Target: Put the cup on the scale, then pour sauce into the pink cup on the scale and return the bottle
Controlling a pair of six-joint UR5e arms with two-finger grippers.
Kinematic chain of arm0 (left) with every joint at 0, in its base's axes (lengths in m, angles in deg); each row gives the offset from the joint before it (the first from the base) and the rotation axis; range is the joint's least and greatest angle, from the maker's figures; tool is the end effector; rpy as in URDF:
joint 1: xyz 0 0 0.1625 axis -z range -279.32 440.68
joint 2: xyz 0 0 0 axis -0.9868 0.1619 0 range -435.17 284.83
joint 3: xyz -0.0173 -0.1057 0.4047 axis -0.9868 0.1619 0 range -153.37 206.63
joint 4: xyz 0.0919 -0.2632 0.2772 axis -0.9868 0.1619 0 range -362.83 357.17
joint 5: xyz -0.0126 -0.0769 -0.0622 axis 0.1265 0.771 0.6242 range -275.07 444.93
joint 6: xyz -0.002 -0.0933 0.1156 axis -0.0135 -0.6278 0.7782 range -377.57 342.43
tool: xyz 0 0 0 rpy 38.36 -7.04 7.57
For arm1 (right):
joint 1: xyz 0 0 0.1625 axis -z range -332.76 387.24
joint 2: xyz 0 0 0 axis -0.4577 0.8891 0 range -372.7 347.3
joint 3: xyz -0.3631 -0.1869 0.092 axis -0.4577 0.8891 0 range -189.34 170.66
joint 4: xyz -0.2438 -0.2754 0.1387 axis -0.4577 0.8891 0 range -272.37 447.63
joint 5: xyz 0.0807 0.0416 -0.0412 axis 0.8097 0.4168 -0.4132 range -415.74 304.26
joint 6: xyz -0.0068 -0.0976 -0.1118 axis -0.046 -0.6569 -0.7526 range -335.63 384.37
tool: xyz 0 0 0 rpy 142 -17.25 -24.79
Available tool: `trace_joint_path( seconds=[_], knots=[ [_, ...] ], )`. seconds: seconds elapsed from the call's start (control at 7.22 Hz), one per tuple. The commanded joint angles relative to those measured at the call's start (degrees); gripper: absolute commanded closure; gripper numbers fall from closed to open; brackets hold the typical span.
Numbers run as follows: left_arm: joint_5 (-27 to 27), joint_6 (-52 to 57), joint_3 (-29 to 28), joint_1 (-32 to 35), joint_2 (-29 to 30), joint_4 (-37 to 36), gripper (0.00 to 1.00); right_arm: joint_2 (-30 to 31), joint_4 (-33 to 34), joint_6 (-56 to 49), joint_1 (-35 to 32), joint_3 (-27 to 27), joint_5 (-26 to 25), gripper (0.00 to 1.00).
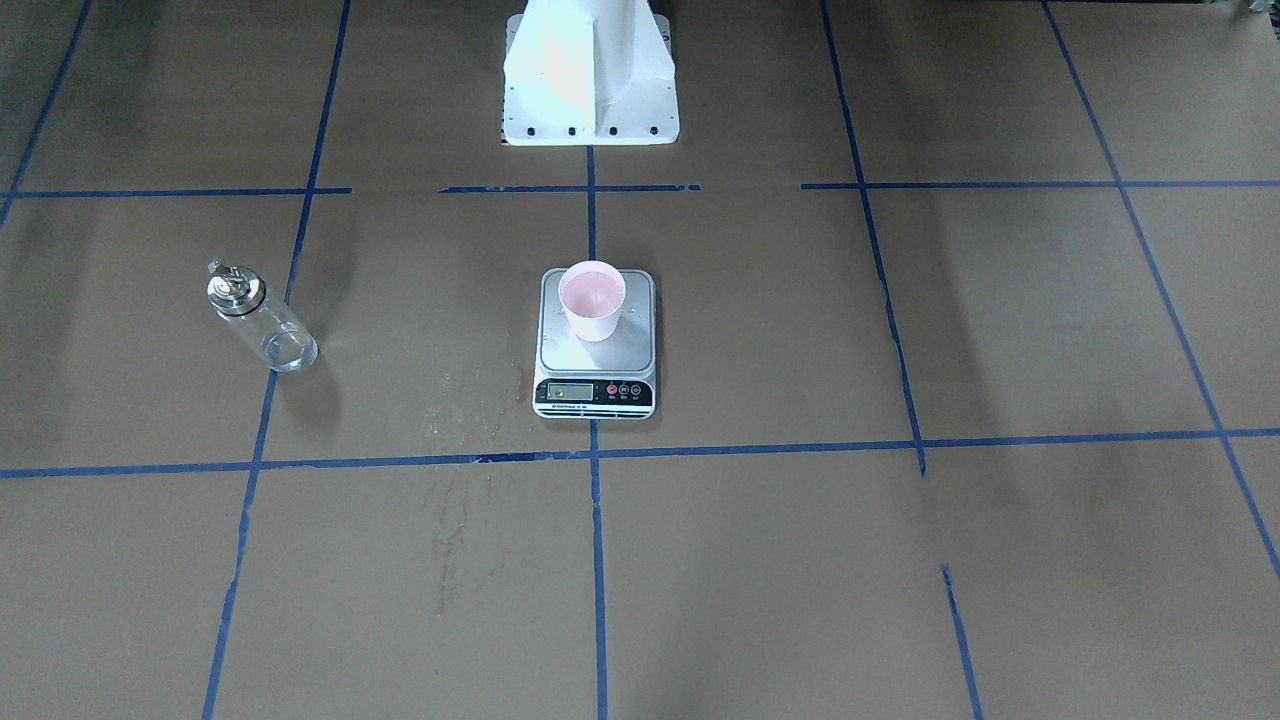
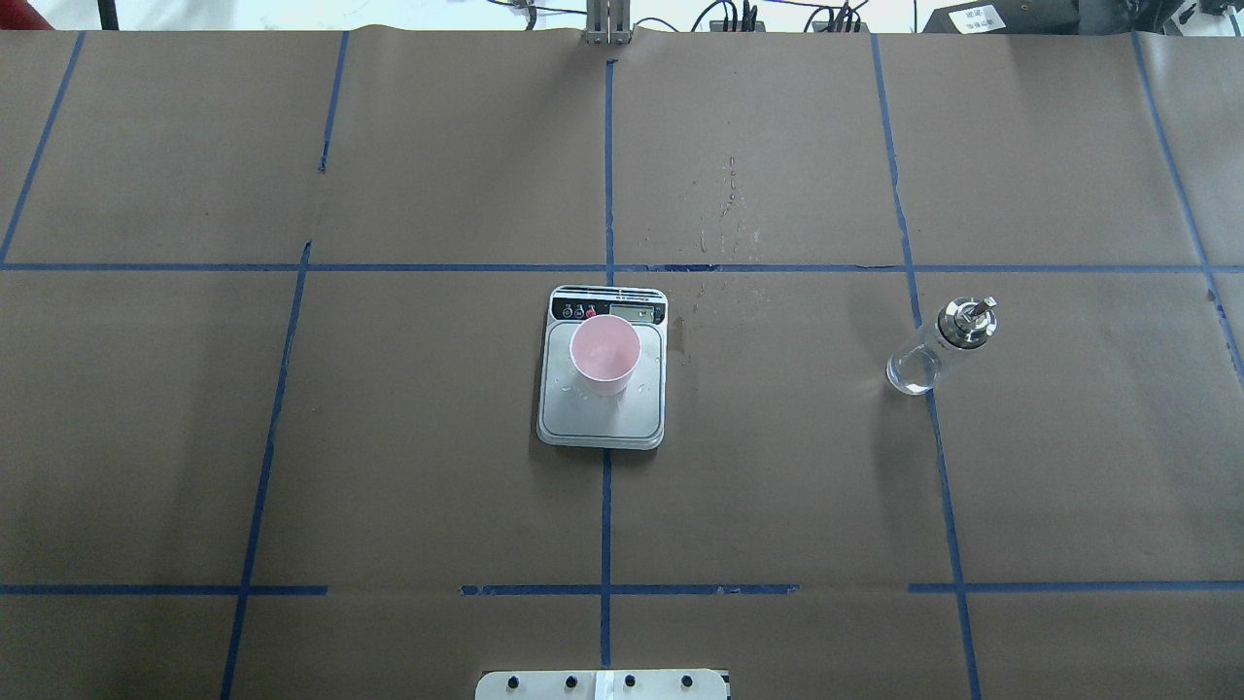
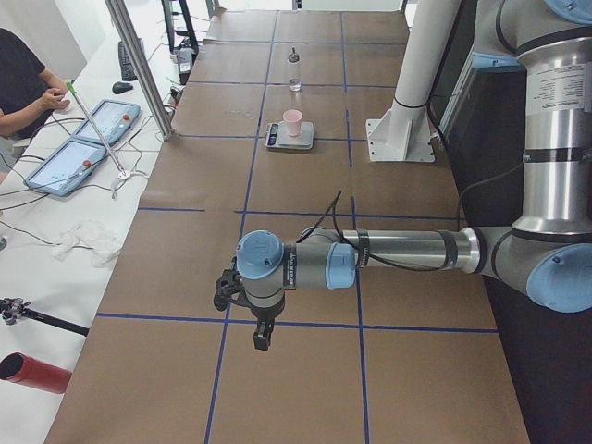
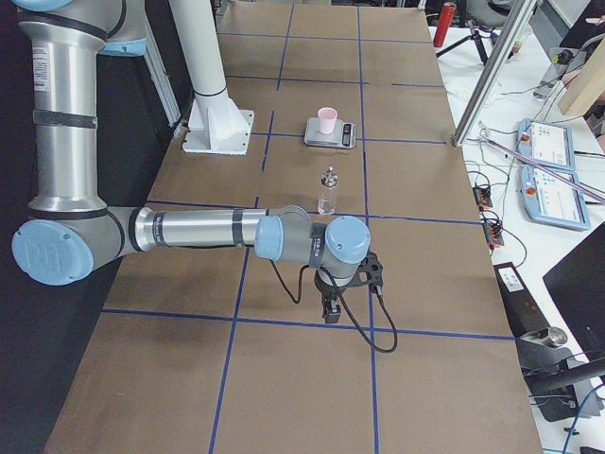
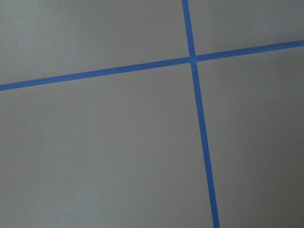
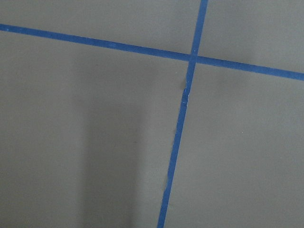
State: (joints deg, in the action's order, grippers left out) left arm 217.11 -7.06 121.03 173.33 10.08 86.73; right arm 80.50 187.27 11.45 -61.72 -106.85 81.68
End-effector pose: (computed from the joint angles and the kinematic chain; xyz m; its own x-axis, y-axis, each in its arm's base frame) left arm -0.0536 -0.4314 0.6933 0.7359 0.1394 -0.6626 -0.0894 0.9900 0.1090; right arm 0.0159 -0.4357 0.6620 0.6566 -0.1679 0.7353 0.1692 0.9829 0.0734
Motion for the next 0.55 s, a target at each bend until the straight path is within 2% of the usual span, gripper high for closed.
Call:
trace_joint_path(
  seconds=[0.0,0.28,0.42],
  knots=[
    [-0.52,-0.31,-0.44,0.08,-0.43,-0.61,0.00,-0.73,0.02,0.26,0.11,-0.40,-0.04,0.00],
    [0.01,-10.27,0.60,0.25,-0.62,-1.32,0.00,-0.91,0.11,0.61,0.10,-0.93,-0.13,0.00],
    [-0.08,-10.59,-0.35,0.25,-0.79,-1.06,0.00,-0.91,0.11,0.61,0.10,-1.02,-0.04,0.00]
  ],
)
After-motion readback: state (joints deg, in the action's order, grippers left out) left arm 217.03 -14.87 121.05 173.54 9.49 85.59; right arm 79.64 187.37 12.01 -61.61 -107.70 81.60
